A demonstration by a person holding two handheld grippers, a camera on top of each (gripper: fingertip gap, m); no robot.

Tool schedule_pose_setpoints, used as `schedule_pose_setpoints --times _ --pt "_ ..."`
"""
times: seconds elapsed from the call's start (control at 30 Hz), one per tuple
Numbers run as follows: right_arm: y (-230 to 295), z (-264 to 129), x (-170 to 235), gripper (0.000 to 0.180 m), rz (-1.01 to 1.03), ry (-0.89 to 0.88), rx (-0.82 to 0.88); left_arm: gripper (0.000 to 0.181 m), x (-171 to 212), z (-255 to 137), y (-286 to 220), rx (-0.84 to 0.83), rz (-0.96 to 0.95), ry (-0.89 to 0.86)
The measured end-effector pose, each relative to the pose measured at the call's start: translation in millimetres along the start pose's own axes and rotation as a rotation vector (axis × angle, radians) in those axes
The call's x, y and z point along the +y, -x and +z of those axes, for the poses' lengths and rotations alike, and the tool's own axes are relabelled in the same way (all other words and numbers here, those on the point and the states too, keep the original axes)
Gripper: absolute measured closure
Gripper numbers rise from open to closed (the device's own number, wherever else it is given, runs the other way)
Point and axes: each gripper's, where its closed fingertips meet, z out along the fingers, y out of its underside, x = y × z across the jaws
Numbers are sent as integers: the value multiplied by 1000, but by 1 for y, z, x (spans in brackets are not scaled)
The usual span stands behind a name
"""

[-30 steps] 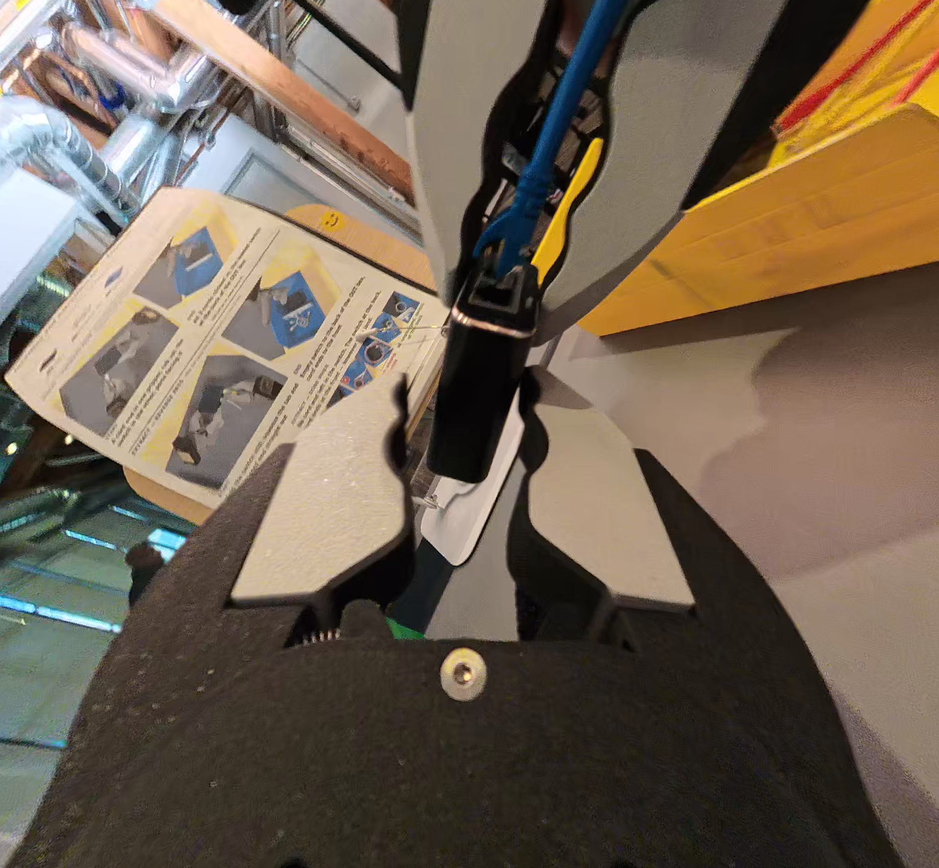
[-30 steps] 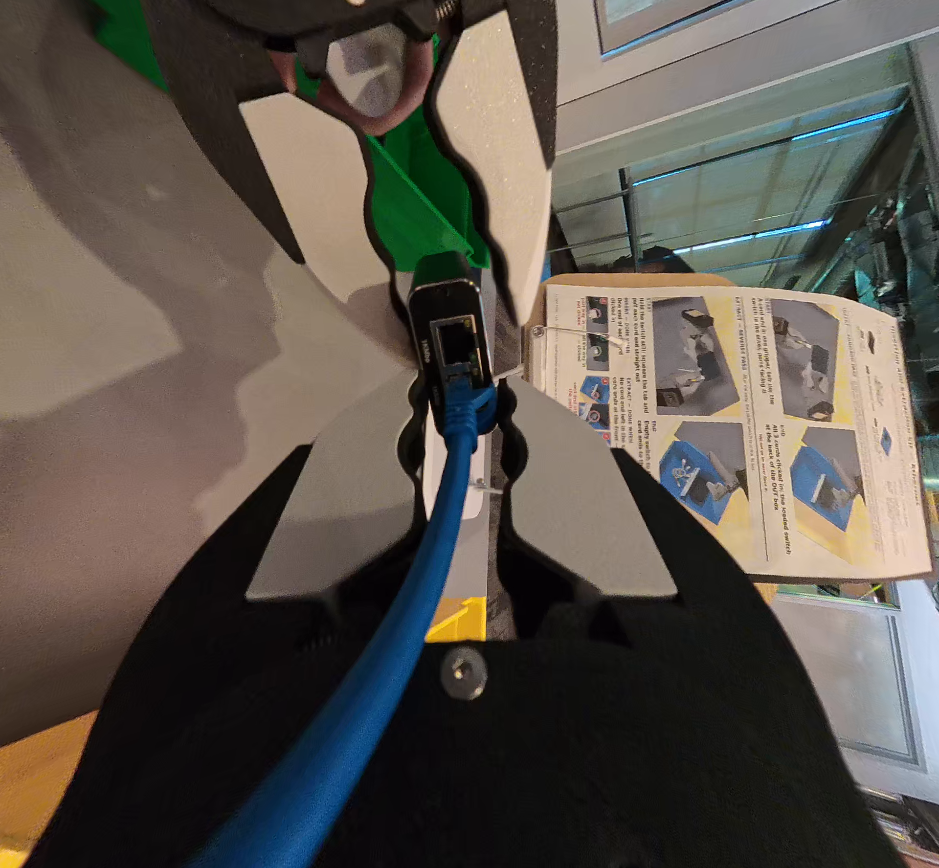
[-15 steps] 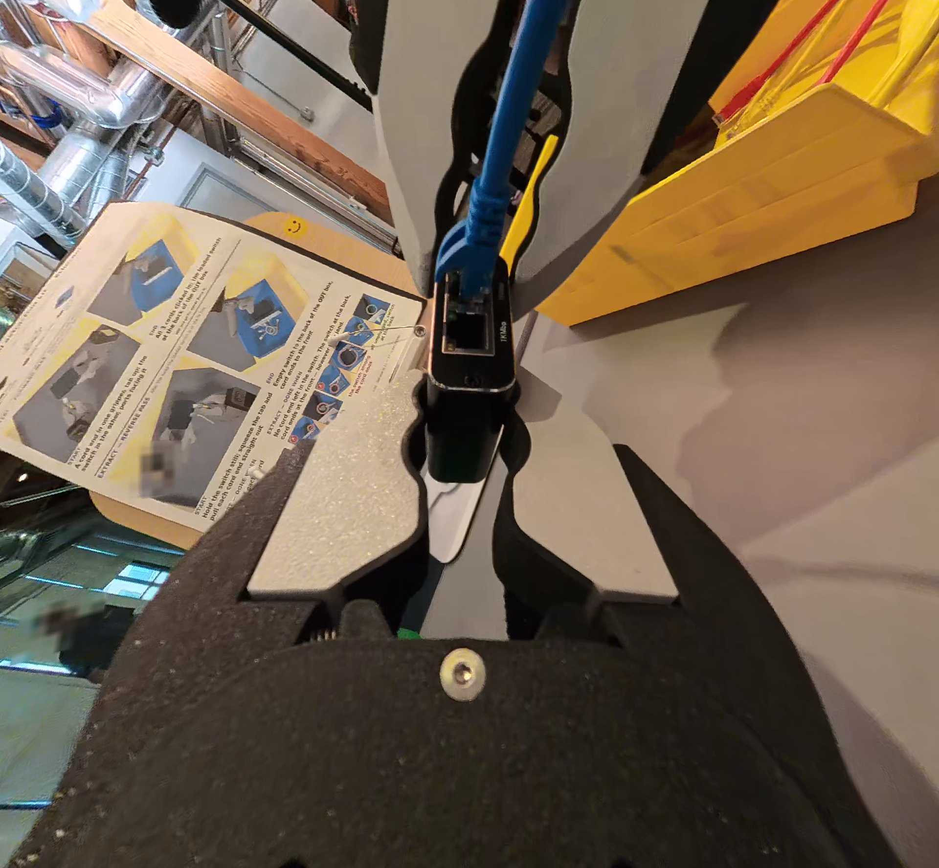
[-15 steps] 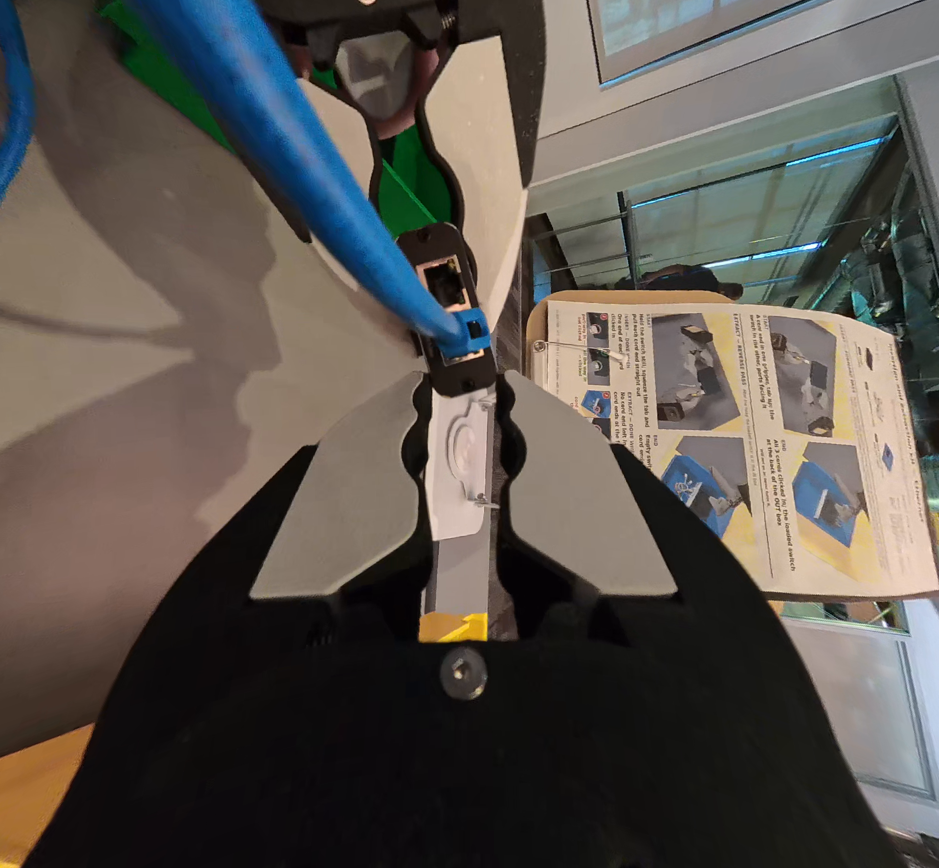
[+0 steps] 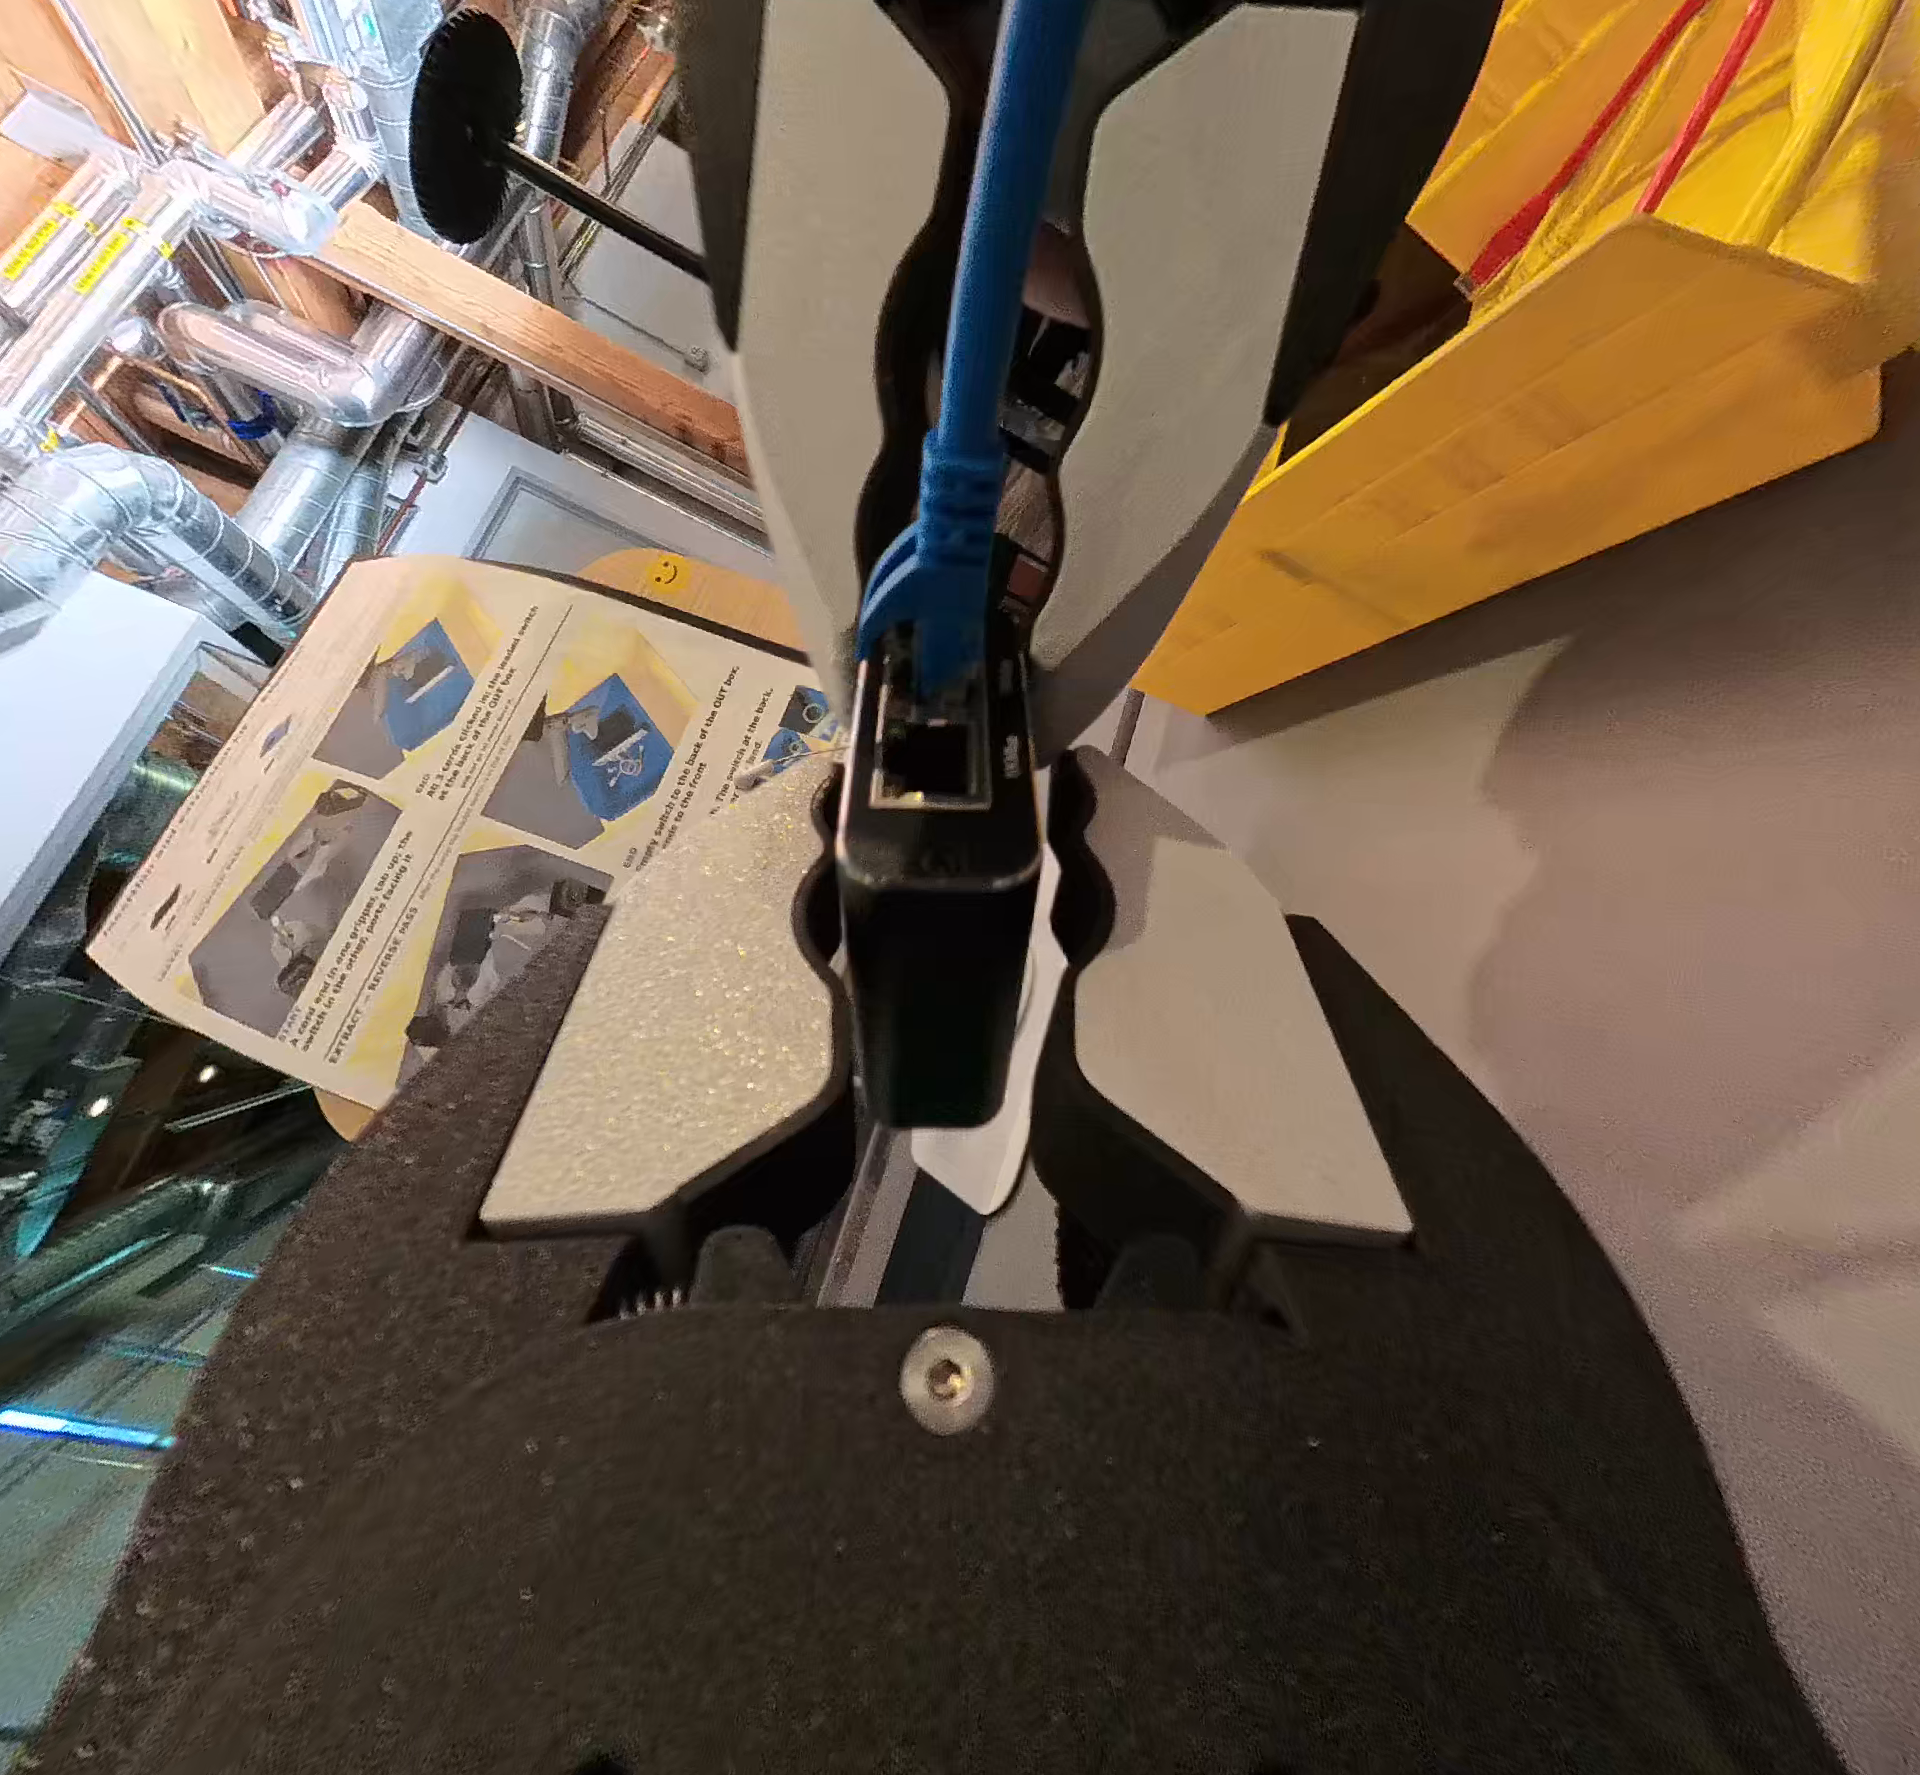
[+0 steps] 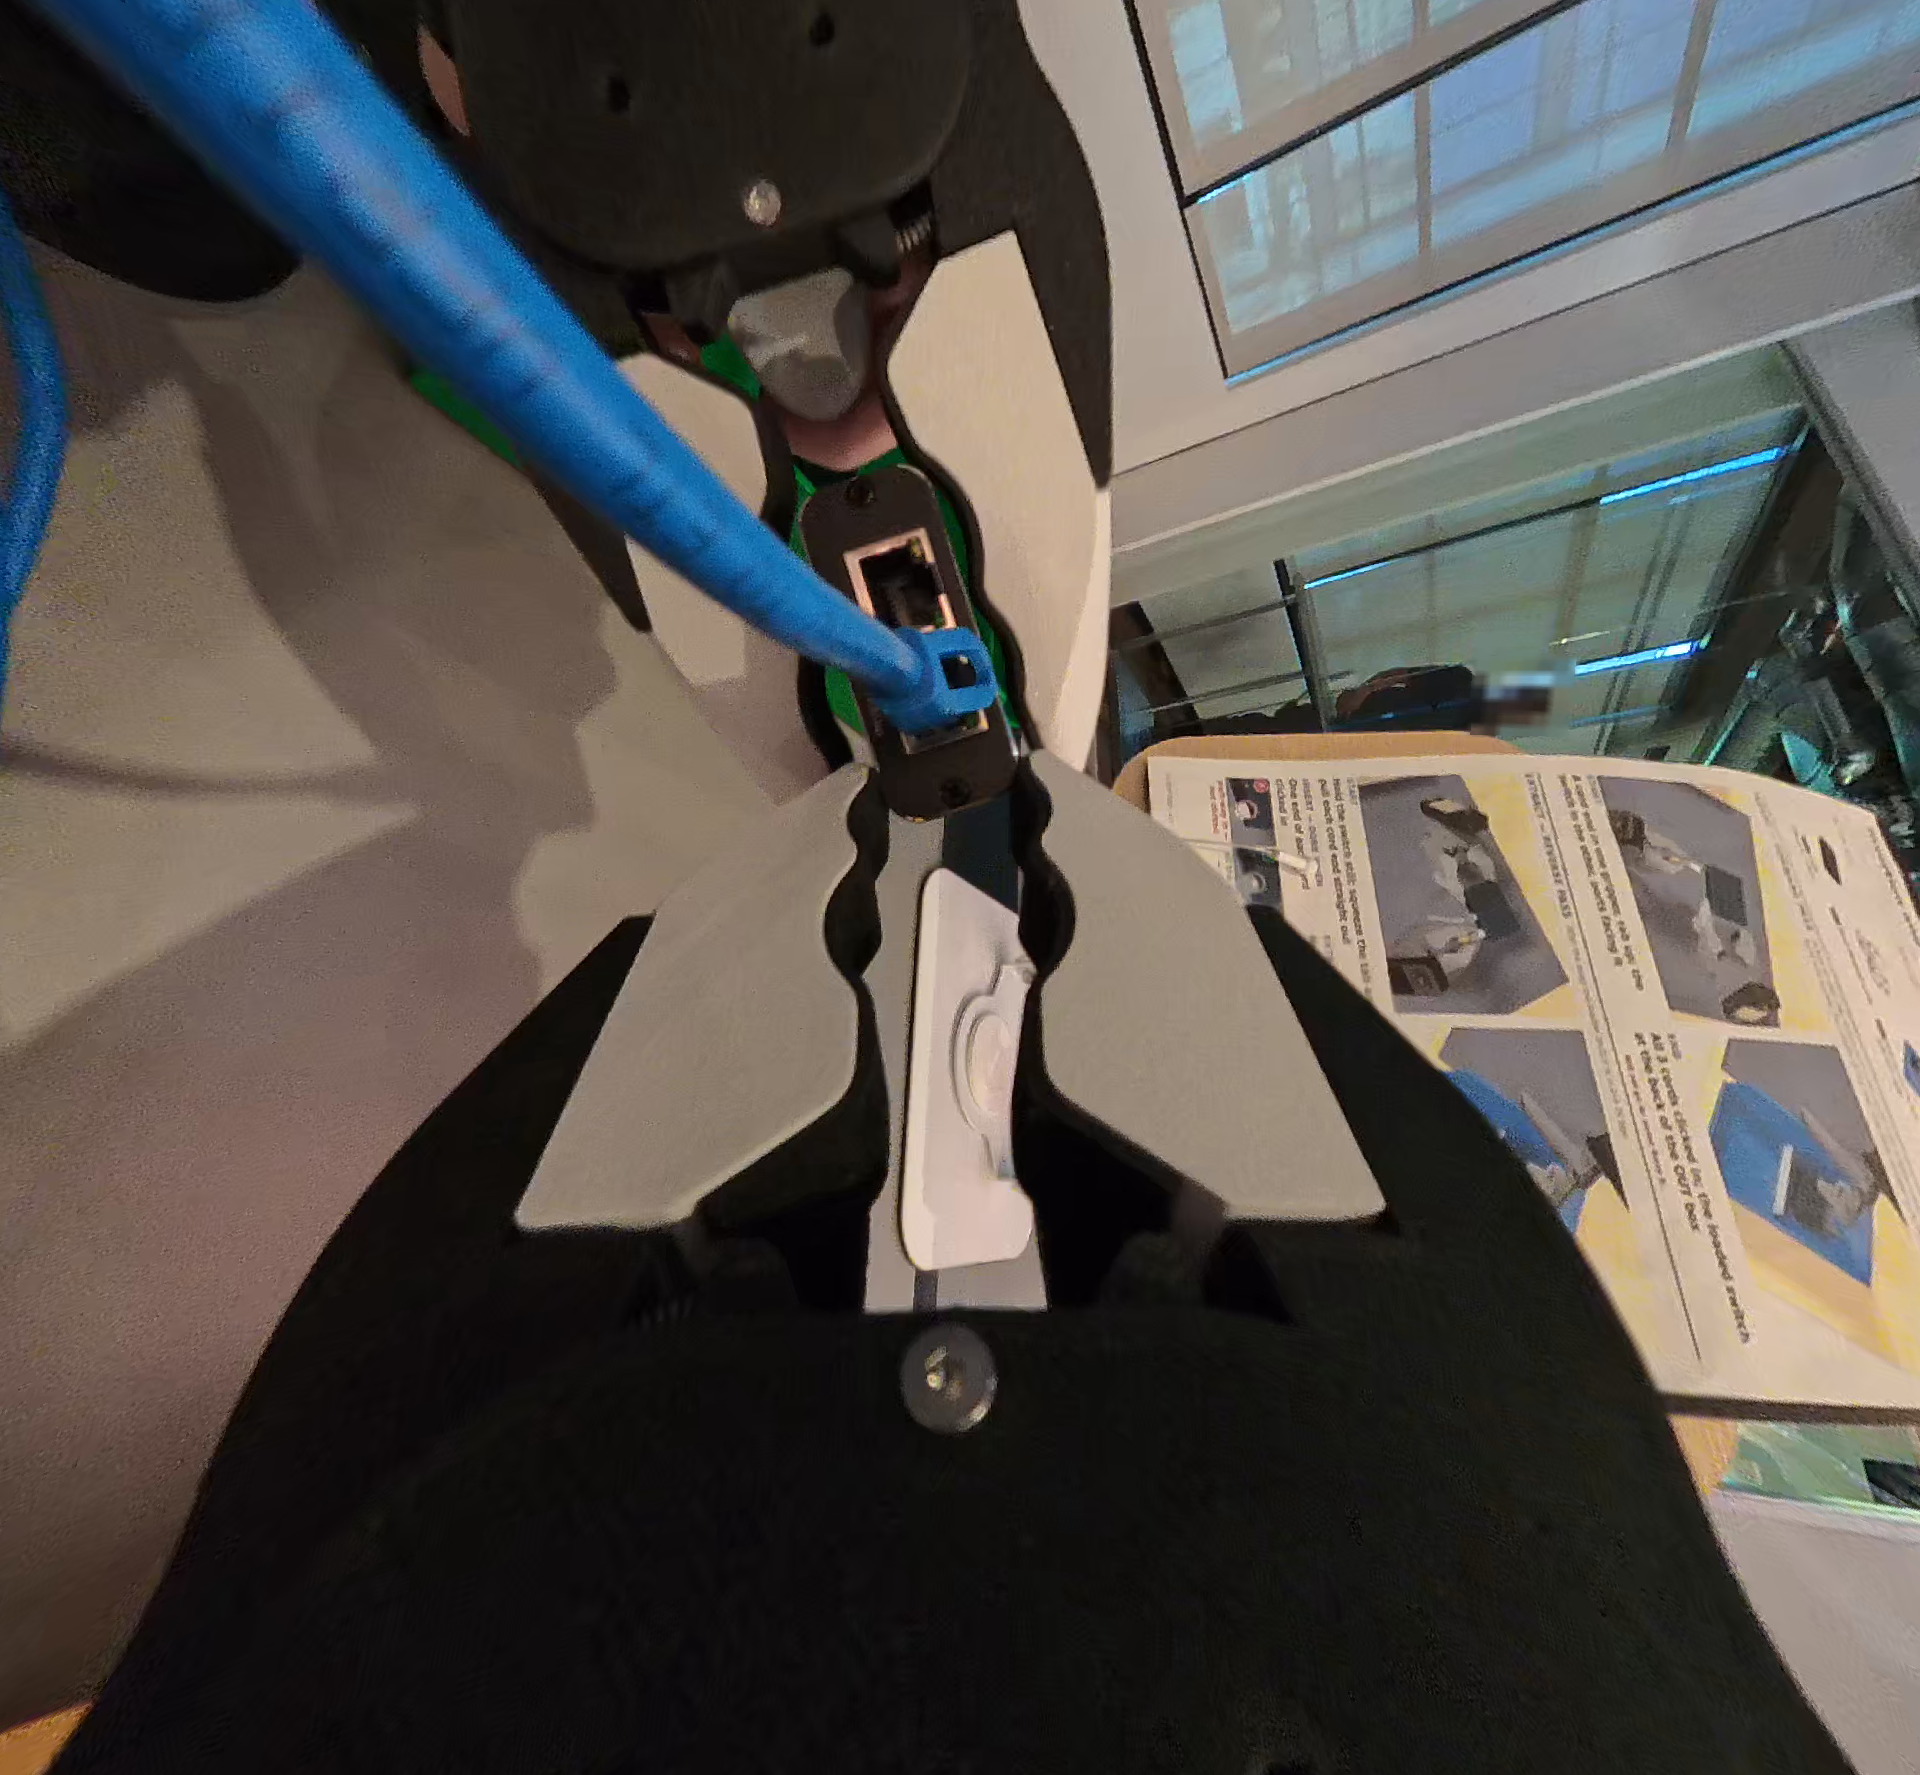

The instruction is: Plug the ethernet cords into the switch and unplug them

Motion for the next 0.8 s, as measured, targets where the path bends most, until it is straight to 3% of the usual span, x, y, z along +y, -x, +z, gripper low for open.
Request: schedule_pose_setpoints --times 0.3,0.4,0.53,0.63,0.8 --pt "-17 -5 15 156 46 34 110 154 22 -3 13 -24 -1 119" --pt "-24 -12 -5 155 -22 -1 160 154 25 -4 16 -15 -34 127" --pt "-19 -6 -15 157 -169 97 166 154 36 -3 12 9 -28 170" --pt "-6 1 -12 155 -147 128 88 154 37 -3 12 20 -72 173" --pt "-6 11 -19 158 -164 106 131 154 34 -3 11 35 -70 172"
